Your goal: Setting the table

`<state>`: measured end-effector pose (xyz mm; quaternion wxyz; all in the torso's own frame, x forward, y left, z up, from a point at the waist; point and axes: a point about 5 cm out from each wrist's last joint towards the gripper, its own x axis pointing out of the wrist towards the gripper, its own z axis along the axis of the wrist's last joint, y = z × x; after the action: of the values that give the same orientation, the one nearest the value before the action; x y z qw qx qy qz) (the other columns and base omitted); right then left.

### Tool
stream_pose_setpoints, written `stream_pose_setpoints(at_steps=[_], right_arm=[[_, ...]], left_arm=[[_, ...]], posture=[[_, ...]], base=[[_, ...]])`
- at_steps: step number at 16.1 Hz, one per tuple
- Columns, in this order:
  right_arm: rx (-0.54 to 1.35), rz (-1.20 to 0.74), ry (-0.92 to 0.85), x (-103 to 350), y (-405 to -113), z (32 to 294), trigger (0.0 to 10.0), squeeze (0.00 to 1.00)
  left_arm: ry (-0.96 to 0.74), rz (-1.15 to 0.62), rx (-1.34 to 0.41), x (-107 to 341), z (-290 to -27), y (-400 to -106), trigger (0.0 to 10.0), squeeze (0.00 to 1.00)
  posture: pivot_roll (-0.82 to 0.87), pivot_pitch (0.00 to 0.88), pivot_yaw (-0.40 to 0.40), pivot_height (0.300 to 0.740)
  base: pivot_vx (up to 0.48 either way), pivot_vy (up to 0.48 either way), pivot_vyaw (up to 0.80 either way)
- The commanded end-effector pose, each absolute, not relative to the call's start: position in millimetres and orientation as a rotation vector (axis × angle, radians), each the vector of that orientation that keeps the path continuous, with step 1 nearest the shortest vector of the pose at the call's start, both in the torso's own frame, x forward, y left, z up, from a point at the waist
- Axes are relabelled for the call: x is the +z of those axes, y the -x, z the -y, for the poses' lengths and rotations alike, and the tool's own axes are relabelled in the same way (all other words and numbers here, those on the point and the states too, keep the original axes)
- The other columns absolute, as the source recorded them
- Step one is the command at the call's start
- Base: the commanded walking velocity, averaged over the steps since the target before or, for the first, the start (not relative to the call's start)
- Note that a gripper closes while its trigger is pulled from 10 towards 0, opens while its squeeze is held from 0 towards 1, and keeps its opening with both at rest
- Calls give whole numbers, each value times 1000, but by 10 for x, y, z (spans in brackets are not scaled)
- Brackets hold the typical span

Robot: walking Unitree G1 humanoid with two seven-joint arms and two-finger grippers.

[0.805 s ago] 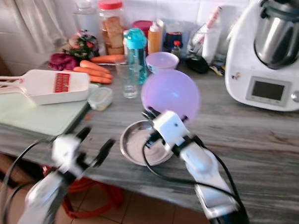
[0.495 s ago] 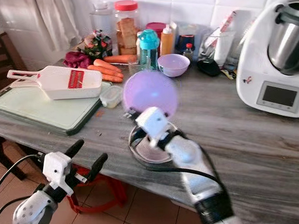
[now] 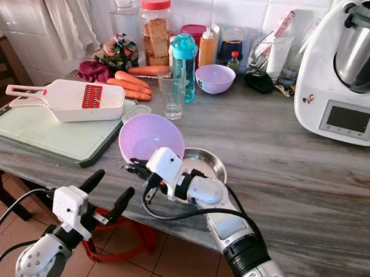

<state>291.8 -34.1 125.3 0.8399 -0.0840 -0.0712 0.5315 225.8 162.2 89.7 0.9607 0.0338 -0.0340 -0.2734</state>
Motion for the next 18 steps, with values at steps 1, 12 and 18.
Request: stream_pose_setpoints(at_steps=[1,12,18], right_arm=[[1151,161,185,1263,-2932,345,10000,0],[1191,163,299,1195,-3108,288,10000,63],[1188,158,308,1145,-3136,241,10000,1000]], left_arm=[[-68,61,-569,891,-1617,-2259,10000,0],[-61,53,-579,899,-1577,-2261,10000,0],[-53,54,-581,912,-1545,-2263,10000,0]], posture=[[104,14,-16,740],[115,20,-10,740],[117,21,-11,740]], base=[[0,0,0],[0,0,0],[0,0,0]])
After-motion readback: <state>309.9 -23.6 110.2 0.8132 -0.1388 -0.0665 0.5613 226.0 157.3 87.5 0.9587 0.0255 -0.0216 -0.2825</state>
